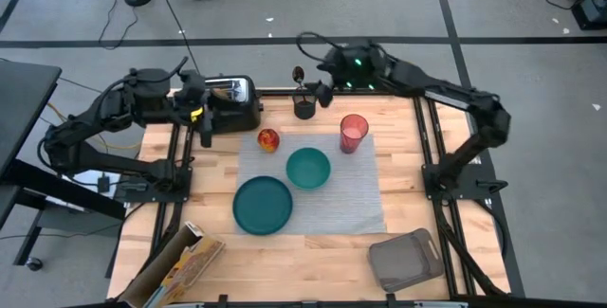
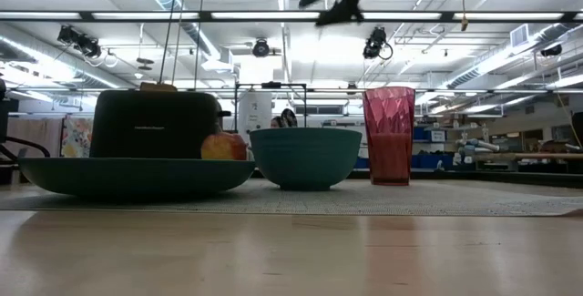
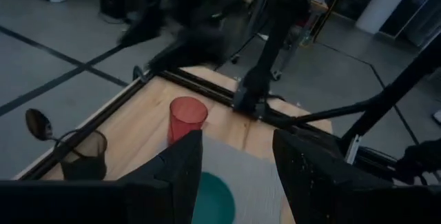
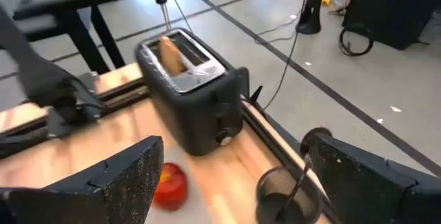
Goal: Arrange a breakfast setting
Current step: Put the black spoon on the gray tablemat to the right of the green bowl
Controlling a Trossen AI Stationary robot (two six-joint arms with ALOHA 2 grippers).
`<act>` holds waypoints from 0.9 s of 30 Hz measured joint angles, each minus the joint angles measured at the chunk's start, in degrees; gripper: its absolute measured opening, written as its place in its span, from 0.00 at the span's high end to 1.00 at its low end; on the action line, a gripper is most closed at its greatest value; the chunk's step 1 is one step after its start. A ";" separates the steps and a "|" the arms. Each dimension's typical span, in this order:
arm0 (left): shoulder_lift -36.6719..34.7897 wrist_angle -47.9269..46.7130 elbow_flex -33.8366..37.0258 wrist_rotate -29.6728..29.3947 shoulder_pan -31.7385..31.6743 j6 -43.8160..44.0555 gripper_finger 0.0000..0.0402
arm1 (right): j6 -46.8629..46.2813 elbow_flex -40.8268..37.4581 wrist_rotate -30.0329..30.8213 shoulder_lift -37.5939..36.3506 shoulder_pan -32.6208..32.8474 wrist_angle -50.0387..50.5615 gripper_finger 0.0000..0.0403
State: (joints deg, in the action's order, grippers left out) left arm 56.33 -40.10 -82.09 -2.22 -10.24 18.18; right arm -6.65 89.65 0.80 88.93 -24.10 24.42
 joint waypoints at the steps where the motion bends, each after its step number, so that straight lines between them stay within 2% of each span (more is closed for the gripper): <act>1: 0.14 0.10 0.02 -0.63 -0.07 0.00 0.54 | 0.78 0.00 -2.17 1.65 -1.83 -1.28 0.09; 7: 2.15 3.18 -0.02 -7.65 -0.59 -0.30 0.54 | 5.36 -0.02 -16.07 11.53 -11.71 -11.54 0.09; 11: 3.80 5.90 0.00 -8.39 -2.44 -0.86 0.54 | 7.45 0.81 -22.31 17.99 -16.40 -16.07 0.09; 21: 10.42 13.68 0.00 -8.55 -9.08 -0.66 0.54 | 8.99 9.45 -28.30 32.90 -19.99 -18.29 0.14; 27: 12.68 13.98 0.01 -8.50 -9.97 0.93 0.54 | 6.58 11.87 -29.88 36.77 -20.78 -17.94 0.20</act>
State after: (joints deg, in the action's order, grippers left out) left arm 69.01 -26.12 -82.08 -10.72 -20.21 19.11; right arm -0.08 101.51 -29.08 125.70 -44.88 6.48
